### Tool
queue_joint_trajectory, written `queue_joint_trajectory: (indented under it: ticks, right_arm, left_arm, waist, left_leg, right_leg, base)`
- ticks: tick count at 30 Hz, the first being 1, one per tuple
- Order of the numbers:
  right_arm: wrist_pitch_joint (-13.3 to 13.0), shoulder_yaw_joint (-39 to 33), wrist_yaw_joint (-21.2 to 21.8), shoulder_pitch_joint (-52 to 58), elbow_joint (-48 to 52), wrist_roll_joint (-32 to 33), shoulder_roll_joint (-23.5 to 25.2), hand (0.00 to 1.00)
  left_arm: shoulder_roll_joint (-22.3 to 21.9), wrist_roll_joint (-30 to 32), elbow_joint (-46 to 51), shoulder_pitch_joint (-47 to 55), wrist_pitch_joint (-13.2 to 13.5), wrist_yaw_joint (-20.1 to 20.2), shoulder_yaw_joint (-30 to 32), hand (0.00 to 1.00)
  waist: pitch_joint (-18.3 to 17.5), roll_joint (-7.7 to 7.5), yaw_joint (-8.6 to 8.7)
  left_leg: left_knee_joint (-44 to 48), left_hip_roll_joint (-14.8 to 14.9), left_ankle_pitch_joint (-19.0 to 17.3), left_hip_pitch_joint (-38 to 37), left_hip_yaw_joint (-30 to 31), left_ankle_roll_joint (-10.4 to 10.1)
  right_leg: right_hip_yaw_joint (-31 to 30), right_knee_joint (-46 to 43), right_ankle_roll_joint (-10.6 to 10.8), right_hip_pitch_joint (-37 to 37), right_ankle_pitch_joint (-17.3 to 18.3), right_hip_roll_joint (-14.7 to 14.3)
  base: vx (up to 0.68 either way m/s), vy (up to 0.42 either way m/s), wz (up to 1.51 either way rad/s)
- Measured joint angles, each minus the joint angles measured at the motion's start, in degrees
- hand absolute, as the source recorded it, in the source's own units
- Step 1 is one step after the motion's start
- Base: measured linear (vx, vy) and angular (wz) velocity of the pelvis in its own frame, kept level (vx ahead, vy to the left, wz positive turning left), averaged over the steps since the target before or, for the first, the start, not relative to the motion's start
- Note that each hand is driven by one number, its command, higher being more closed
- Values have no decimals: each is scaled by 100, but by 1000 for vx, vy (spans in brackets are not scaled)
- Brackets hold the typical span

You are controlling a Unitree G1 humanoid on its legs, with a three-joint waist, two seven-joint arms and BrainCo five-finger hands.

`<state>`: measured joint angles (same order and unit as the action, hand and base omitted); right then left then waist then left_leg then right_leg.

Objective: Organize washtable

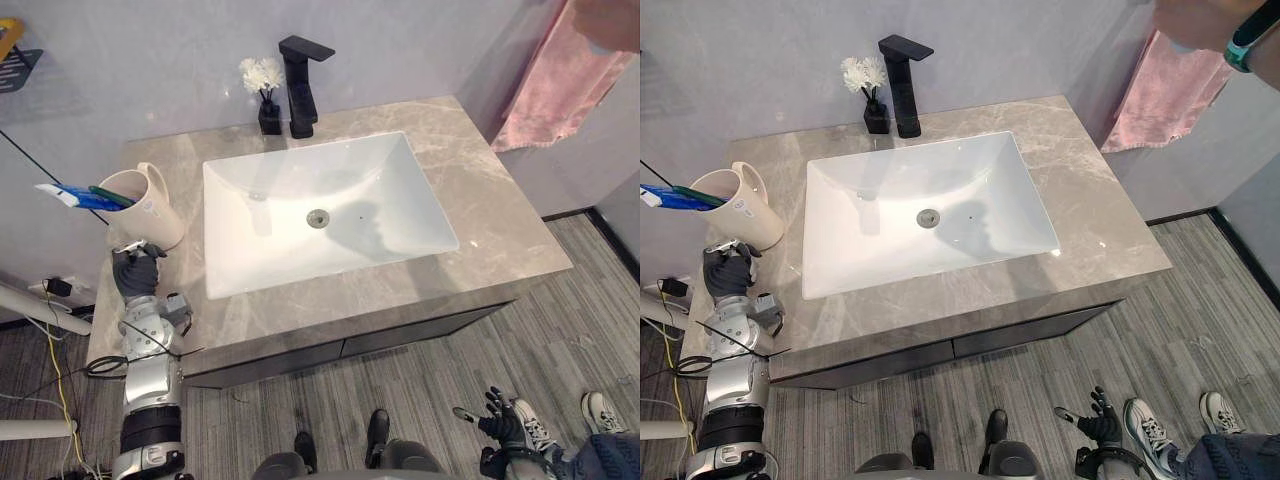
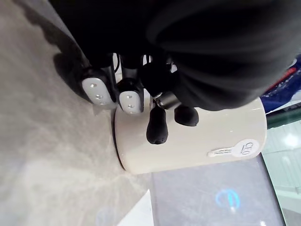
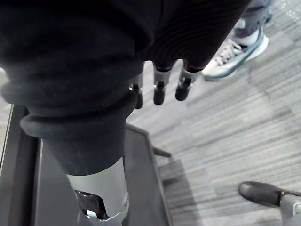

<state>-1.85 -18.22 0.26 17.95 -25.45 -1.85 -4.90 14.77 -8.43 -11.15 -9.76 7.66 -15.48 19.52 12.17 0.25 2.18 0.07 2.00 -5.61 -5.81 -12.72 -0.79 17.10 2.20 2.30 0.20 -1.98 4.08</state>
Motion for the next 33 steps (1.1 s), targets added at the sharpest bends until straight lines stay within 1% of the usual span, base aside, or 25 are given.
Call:
queue_joint_trajectory:
  ticks: [10,15,18,22,27,33]
  right_arm:
    - [1,7,-2,-4,0,0,0,0]
    - [3,11,-5,-9,0,0,0,0]
    - [9,11,-4,-8,1,0,-5,0]
    - [9,13,-5,-10,0,2,-5,0]
    - [9,13,-6,-15,0,4,-7,0]
    - [8,13,-8,-31,1,10,-8,0]
  left_arm:
    - [16,-120,-28,-262,0,-81,0,100]
    - [227,-245,-41,-348,1,-95,12,100]
    - [247,-326,-131,-474,1,-106,20,100]
    - [366,-446,-259,-540,2,-115,29,100]
    - [380,-464,-308,-682,2,-148,146,100]
    - [405,-518,-309,-783,8,-235,148,100]
  waist:
    - [16,-47,6]
    - [57,-112,12]
    - [63,-133,5]
    - [64,-133,20]
    - [75,-140,15]
    - [135,-161,15]
  left_leg:
    - [-1,2,0,32,-85,0]
    - [1,2,1,101,-154,1]
    - [6,0,1,101,-154,1]
    - [6,0,1,107,-162,1]
    - [8,0,1,163,-169,2]
    - [8,-1,1,168,-183,2]
  right_leg:
    - [-90,-3,1,-65,-30,-16]
    - [-162,-1,-17,-173,-75,-23]
    - [-162,-4,-18,-172,-78,-22]
    - [-175,-6,-19,-185,-78,-24]
    - [-187,-19,-22,-245,-81,-24]
    - [-212,-26,-22,-263,-81,-27]
  base:
    - [-1,1,-4]
    - [-14,-1,-8]
    - [0,0,0]
    - [0,0,0]
    - [0,0,0]
    - [-2,0,-1]
